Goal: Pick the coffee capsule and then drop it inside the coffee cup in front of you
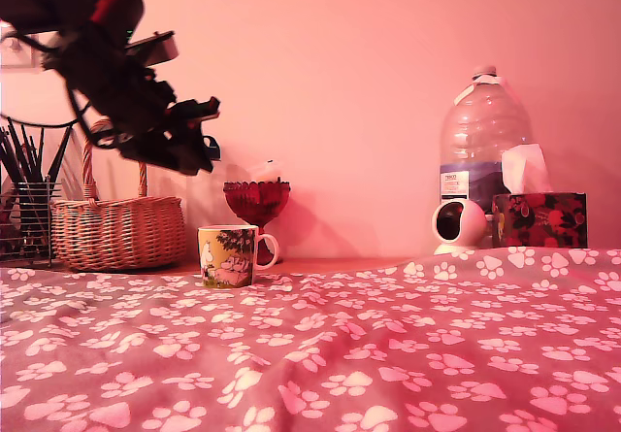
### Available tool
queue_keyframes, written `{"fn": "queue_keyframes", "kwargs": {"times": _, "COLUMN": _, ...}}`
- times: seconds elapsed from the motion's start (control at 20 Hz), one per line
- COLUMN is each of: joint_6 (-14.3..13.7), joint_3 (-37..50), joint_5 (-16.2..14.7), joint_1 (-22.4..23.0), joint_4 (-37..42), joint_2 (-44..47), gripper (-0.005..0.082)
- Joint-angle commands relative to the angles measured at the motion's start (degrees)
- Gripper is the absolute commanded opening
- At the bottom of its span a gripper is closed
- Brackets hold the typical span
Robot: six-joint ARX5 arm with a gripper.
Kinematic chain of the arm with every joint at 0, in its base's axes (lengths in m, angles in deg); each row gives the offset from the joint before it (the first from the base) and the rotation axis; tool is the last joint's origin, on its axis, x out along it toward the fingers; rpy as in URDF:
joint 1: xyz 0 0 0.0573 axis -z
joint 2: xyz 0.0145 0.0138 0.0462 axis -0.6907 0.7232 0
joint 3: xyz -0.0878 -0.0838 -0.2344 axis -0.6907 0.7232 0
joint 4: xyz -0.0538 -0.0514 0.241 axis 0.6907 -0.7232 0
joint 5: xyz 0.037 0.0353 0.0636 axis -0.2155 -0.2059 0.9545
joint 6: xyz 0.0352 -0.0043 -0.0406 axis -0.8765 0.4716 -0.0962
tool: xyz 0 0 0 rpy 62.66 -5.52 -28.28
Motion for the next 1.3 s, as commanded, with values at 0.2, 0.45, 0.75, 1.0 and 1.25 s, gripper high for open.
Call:
{"fn": "queue_keyframes", "kwargs": {"times": 0.2, "joint_6": -1.07, "joint_3": -9.84, "joint_5": 0.02, "joint_1": 0.15, "joint_4": -5.84, "joint_2": 7.39, "gripper": 0.0236}}
{"fn": "queue_keyframes", "kwargs": {"times": 0.45, "joint_6": -1.49, "joint_3": -16.65, "joint_5": 0.22, "joint_1": 0.15, "joint_4": -8.90, "joint_2": 12.46, "gripper": 0.0236}}
{"fn": "queue_keyframes", "kwargs": {"times": 0.75, "joint_6": -1.51, "joint_3": -22.45, "joint_5": 0.42, "joint_1": 0.44, "joint_4": -11.13, "joint_2": 17.66, "gripper": 0.0236}}
{"fn": "queue_keyframes", "kwargs": {"times": 1.0, "joint_6": -1.51, "joint_3": -25.66, "joint_5": 0.79, "joint_1": 1.07, "joint_4": -12.61, "joint_2": 21.31, "gripper": 0.0236}}
{"fn": "queue_keyframes", "kwargs": {"times": 1.25, "joint_6": -2.16, "joint_3": -26.23, "joint_5": 1.97, "joint_1": 1.29, "joint_4": -13.75, "joint_2": 22.80, "gripper": 0.0236}}
